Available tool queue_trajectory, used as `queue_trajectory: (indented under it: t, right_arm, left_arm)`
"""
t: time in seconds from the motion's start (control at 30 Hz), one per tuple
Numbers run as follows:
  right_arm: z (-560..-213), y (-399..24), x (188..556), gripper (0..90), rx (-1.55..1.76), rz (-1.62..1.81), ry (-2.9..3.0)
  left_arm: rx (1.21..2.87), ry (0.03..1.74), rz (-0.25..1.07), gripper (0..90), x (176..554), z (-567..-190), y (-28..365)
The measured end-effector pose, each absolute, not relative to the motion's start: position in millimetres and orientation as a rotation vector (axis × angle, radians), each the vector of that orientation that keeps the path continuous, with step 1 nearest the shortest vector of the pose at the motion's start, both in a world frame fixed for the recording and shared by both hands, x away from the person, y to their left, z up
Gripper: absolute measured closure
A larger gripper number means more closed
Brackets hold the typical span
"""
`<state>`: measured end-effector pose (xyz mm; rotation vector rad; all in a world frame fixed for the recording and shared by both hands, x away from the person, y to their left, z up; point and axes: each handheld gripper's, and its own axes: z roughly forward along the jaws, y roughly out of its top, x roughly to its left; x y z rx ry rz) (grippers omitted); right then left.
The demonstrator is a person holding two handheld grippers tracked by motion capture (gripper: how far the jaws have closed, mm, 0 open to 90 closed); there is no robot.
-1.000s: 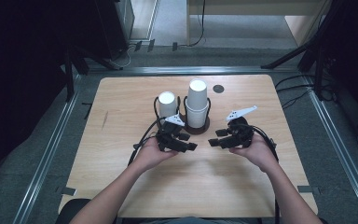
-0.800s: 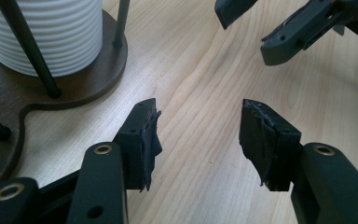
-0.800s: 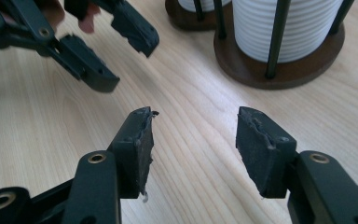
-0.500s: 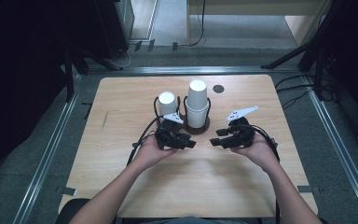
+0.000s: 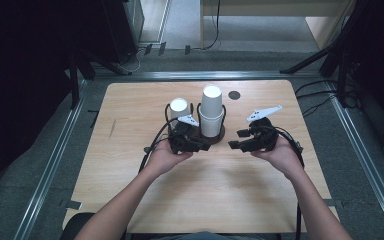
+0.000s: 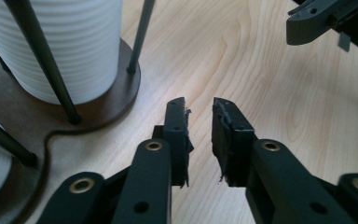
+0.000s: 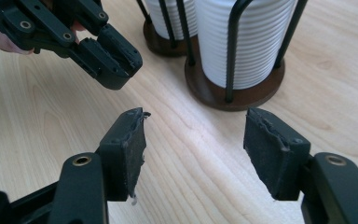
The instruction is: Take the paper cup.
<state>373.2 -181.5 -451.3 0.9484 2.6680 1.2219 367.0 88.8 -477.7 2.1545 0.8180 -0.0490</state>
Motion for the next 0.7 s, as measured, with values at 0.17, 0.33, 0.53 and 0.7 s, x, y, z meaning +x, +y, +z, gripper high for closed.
queue_trajectory:
  t: [0.17, 0.33, 0.53, 0.7]
  right_arm:
    - [-439.0, -182.5, 379.6, 37.5, 0.92, 1.218, 2.661]
    - [-417.2, -178.6, 387.7, 35.9, 0.927, 1.224, 2.608]
    - [-397.7, -169.9, 400.6, 33.9, 0.901, 1.206, 2.617]
    - [-391.6, -161.9, 413.7, 29.2, 0.882, 1.203, 2.615]
  left_arm:
    - [2.15, 0.82, -0.03, 79.5, 369.5, -469.8, 87.6]
    - [2.139, 0.835, -0.018, 87.7, 374.5, -466.0, 91.5]
    - [2.12, 0.866, 0.005, 89.3, 382.6, -457.2, 89.4]
    - [2.128, 0.879, 0.033, 89.2, 391.4, -451.8, 83.5]
